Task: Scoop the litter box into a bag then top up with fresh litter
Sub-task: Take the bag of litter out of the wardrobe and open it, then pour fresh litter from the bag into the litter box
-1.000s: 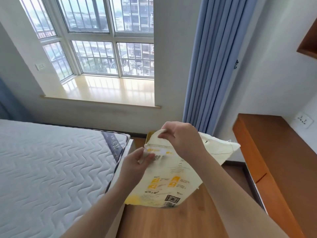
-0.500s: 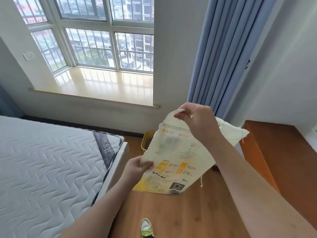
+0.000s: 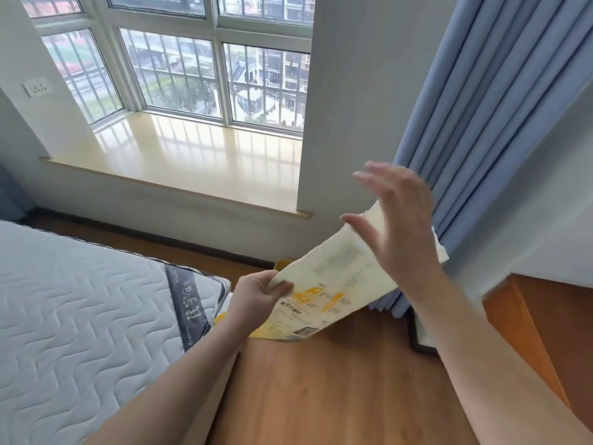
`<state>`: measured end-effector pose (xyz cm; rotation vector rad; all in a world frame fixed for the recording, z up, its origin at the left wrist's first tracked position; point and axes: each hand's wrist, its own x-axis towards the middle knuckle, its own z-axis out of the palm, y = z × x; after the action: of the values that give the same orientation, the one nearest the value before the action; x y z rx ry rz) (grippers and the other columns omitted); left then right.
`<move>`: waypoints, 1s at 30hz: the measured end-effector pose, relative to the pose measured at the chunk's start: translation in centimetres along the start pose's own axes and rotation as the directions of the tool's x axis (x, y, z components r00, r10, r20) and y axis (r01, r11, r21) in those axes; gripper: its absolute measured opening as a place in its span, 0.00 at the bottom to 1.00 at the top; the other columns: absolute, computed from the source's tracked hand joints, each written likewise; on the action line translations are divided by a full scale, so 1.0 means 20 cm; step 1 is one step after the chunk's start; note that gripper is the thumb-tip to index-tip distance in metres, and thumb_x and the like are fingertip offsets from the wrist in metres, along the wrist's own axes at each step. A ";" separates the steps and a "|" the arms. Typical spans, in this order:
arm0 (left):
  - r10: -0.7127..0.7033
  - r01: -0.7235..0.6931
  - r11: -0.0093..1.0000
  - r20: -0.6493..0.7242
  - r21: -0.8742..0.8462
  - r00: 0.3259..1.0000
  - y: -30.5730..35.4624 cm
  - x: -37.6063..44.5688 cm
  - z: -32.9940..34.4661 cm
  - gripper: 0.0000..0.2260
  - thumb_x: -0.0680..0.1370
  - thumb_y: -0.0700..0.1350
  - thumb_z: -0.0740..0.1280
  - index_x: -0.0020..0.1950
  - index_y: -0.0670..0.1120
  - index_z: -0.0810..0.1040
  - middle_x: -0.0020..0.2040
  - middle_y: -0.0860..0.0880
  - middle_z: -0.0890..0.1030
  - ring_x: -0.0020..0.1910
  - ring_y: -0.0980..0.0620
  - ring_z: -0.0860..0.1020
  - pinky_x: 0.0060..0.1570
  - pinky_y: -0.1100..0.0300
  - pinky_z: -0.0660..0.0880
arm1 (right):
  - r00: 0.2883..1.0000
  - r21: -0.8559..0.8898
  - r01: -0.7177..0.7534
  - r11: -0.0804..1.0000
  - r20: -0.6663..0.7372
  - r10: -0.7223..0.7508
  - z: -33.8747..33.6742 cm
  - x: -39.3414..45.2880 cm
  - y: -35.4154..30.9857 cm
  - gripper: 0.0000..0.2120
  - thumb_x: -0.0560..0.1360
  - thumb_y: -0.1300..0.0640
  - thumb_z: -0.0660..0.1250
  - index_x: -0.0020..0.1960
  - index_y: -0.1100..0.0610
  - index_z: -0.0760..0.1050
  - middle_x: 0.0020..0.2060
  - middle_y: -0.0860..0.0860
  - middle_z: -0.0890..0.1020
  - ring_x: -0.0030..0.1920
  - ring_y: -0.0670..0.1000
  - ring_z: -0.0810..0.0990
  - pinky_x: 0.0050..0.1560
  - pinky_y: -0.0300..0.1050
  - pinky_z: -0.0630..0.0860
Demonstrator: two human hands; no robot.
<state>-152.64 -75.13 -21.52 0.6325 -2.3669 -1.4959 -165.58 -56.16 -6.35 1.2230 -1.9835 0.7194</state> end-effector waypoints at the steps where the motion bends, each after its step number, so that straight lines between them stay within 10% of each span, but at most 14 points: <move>1: 0.010 -0.010 1.000 -0.013 0.026 1.000 0.01 0.06 0.00 0.11 0.71 0.55 0.70 0.37 0.48 0.82 0.33 0.48 0.81 0.34 0.49 0.77 0.37 0.52 0.74 | 0.994 -0.001 0.101 0.995 0.034 -0.101 0.05 0.02 -0.01 0.22 0.74 0.48 0.70 0.65 0.55 0.72 0.63 0.54 0.76 0.65 0.55 0.71 0.67 0.51 0.63; 12: 0.016 0.012 0.968 -0.106 0.252 0.994 0.09 0.72 0.21 0.17 0.76 0.54 0.69 0.34 0.43 0.76 0.27 0.46 0.75 0.29 0.50 0.70 0.32 0.52 0.66 | 0.800 -0.019 0.329 0.944 0.538 -0.267 0.79 0.11 0.47 0.14 0.70 0.59 0.73 0.55 0.54 0.79 0.46 0.49 0.81 0.52 0.54 0.79 0.71 0.51 0.61; 16: -0.035 0.078 0.949 -0.142 0.305 0.989 0.04 0.93 0.35 0.22 0.75 0.53 0.71 0.28 0.44 0.66 0.23 0.50 0.66 0.26 0.53 0.63 0.30 0.54 0.60 | 0.659 -0.019 0.404 0.915 0.699 -0.277 1.01 0.16 0.69 0.08 0.65 0.62 0.71 0.41 0.51 0.78 0.35 0.47 0.78 0.40 0.52 0.77 0.54 0.47 0.68; 19: -0.094 0.144 0.940 -0.170 0.308 0.981 0.00 1.03 0.45 0.25 0.74 0.51 0.72 0.26 0.49 0.60 0.22 0.51 0.64 0.25 0.53 0.62 0.29 0.56 0.56 | 0.602 0.050 0.425 0.904 0.730 -0.324 1.13 0.21 0.81 0.13 0.57 0.63 0.74 0.30 0.50 0.72 0.26 0.46 0.74 0.30 0.51 0.74 0.41 0.45 0.70; 30: -0.147 0.192 0.951 -0.191 0.244 0.971 -0.21 1.16 0.49 0.14 0.74 0.49 0.74 0.37 0.57 0.69 0.29 0.59 0.71 0.27 0.62 0.69 0.27 0.70 0.60 | 0.589 0.266 0.450 0.852 0.629 -0.507 1.49 0.10 0.90 0.11 0.63 0.67 0.66 0.30 0.52 0.70 0.26 0.48 0.72 0.32 0.52 0.71 0.44 0.44 0.63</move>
<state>-176.17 -80.49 -29.60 1.0087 -2.4450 -1.1434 -190.58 -72.30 -24.75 2.2052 -1.9941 0.0366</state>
